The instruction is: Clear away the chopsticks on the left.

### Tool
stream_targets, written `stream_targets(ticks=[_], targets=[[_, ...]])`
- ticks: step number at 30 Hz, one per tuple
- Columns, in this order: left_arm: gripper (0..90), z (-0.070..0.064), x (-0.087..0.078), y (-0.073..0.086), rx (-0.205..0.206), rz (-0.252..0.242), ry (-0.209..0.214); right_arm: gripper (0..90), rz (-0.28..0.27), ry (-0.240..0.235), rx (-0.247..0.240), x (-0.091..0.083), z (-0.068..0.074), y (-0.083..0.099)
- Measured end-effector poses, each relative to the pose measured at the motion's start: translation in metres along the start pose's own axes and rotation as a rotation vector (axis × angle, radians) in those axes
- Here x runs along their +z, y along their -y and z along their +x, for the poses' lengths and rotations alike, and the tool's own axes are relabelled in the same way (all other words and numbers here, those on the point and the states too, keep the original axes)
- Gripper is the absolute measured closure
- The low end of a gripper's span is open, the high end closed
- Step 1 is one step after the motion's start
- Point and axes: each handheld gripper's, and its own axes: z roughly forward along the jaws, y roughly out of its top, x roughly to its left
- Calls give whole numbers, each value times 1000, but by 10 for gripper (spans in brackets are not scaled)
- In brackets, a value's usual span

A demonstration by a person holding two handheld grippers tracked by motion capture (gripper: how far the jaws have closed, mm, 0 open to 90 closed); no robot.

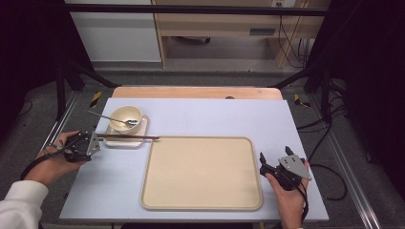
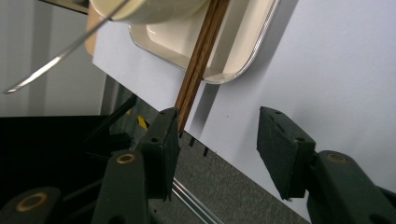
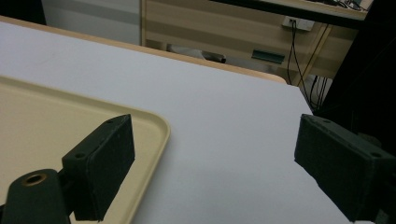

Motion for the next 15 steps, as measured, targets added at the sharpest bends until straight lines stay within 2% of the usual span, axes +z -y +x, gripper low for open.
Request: stream_targets(ticks=[1,4,11,15], targets=[[495,6,12,2,31,40,19,126,-1,-3,2,0,1,0],[521,9,18,2,42,49,29,128,1,-2,-4,0,0,0],[582,19,28,-2,51,31,43,132,9,3,-4,2,0,1],[621,23,32,-6,78,33,58,133,11,1,-8,2,1,1]])
